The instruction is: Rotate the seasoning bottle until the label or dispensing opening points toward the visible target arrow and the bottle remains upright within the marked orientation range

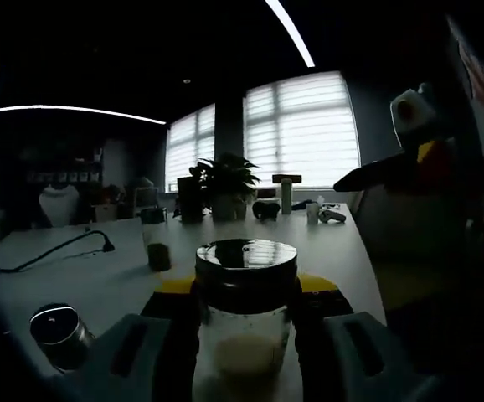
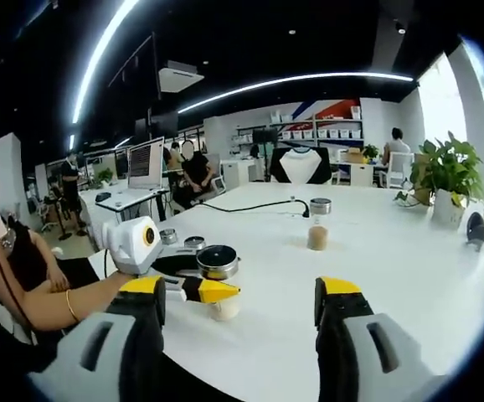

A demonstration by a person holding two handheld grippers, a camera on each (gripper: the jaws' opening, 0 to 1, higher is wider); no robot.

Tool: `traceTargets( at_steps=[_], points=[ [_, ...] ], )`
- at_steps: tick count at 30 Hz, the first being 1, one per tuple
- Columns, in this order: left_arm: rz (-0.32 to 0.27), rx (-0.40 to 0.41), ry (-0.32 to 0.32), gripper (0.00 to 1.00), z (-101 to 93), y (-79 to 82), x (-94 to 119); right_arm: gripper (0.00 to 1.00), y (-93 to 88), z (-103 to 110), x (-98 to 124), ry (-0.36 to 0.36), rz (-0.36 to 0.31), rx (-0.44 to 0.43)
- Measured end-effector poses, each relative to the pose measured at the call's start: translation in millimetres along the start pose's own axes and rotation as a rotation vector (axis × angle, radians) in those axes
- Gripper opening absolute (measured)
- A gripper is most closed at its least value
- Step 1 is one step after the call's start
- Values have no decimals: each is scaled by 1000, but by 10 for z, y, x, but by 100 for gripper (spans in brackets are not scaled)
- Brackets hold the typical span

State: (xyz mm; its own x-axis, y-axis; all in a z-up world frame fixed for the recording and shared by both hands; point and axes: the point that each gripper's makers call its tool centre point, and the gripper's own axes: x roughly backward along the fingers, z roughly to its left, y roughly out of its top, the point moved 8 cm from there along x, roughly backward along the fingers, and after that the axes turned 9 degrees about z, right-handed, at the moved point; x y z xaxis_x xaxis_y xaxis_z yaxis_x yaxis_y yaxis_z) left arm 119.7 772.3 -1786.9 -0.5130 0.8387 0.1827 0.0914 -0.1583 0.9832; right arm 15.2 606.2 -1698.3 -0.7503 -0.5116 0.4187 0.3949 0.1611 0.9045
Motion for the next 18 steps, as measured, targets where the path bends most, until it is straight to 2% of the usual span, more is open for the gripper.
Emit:
traceTargets(
  at_steps=[2,6,7,10,13,15,18],
  points=[
    [4,34,-2,45,13,-19,14,73,-16,10,-7,-1,12,10],
    [19,20,18,45,-8,-5,11,73,-28,48,-14,3,16,25],
    [35,22,35,46,-9,-1,5,73,-27,61,-16,12,12,19],
    [82,-5,152,52,-14,27,36,73,-37,78,-11,20,12,22],
    [108,-28,202,53,-80,44,43,73,-59,82,7,24,6,18],
    [115,2,244,57,-93,31,59,73,-81,82,25,29,2,13],
    [99,39,276,61,-89,-9,66,73,-107,77,54,33,-2,6]
  ],
)
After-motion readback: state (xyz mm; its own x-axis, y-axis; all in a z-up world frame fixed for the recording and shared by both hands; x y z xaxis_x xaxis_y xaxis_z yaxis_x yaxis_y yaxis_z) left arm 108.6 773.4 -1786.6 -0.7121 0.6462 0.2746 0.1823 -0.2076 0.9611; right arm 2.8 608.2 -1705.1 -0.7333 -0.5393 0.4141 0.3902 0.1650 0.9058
